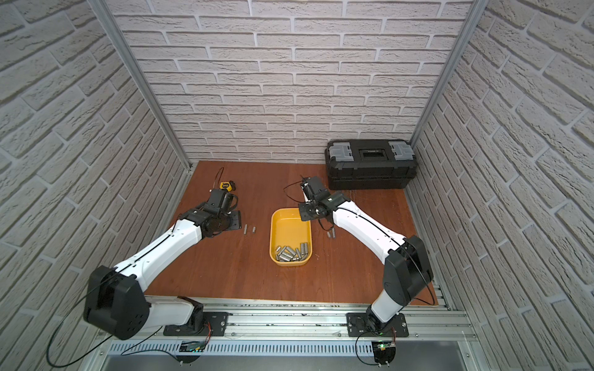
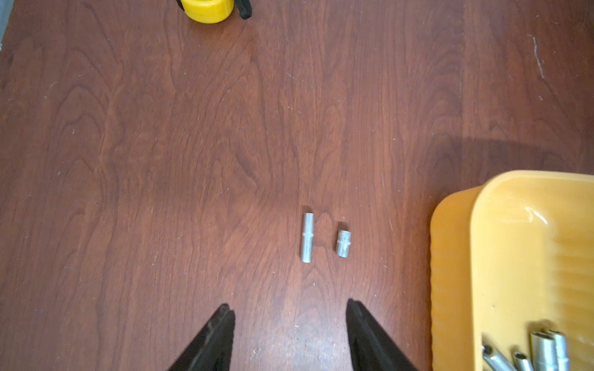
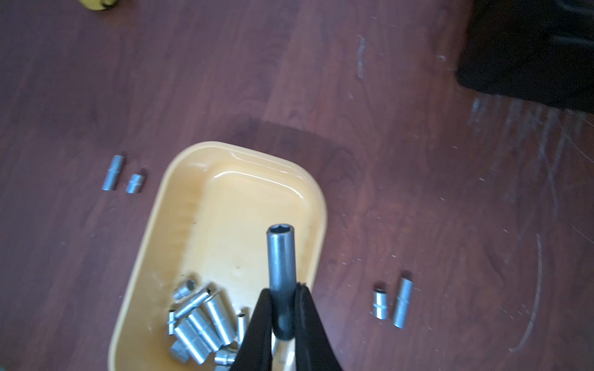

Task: Take out the socket from the storage box
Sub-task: Pick up the socket head from the storage box, then place the socket head at the center of the board.

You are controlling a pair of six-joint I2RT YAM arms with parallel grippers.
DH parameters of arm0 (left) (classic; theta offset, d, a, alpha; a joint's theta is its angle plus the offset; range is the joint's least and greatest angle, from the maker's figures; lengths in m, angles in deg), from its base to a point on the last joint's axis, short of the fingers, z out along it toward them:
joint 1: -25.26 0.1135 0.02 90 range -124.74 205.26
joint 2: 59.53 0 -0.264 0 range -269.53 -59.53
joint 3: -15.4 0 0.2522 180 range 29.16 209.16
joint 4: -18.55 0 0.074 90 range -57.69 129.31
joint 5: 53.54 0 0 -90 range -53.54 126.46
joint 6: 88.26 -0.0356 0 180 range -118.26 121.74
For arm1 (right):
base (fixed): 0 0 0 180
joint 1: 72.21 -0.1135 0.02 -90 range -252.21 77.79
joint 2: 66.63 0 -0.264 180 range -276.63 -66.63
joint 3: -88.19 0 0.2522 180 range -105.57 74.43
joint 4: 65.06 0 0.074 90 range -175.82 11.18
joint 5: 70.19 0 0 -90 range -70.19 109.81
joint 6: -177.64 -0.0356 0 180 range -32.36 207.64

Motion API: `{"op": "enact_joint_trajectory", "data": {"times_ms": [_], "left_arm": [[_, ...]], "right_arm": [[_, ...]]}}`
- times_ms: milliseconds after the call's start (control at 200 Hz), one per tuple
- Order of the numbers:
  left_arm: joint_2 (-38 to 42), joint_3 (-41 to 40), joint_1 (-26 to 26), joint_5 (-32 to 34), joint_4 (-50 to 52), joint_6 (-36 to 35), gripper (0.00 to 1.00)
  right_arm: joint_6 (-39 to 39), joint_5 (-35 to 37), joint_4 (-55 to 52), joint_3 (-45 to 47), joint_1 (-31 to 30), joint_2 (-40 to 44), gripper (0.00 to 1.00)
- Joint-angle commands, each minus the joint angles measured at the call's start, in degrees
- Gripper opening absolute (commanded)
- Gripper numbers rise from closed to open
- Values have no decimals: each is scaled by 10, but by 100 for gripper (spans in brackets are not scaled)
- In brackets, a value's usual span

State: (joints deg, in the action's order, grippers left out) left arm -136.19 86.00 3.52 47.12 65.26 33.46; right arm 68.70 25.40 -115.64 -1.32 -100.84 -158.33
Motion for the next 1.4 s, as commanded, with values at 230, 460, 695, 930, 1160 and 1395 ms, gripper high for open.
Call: {"op": "enact_joint_trajectory", "data": {"times_ms": [230, 460, 695, 930, 1160, 1395], "left_arm": [[-26, 25, -18, -7, -18, 2, 60], [-31, 32, -24, -7, -16, 1, 60], [-37, 37, -29, -7, -13, 1, 60], [-41, 38, -33, -7, -13, 1, 60], [-42, 42, -34, -7, -11, -2, 61], [-43, 44, -37, -7, -9, -4, 61]], "right_arm": [[-15, 9, 14, 140, 109, 31, 6], [-29, 3, 47, 180, 135, -7, 6], [-34, -7, 69, 196, 147, -43, 7], [-33, -14, 78, 200, 152, -68, 9], [-33, -19, 78, 203, 152, -74, 15], [-30, -15, 69, 198, 153, -62, 20]]}}
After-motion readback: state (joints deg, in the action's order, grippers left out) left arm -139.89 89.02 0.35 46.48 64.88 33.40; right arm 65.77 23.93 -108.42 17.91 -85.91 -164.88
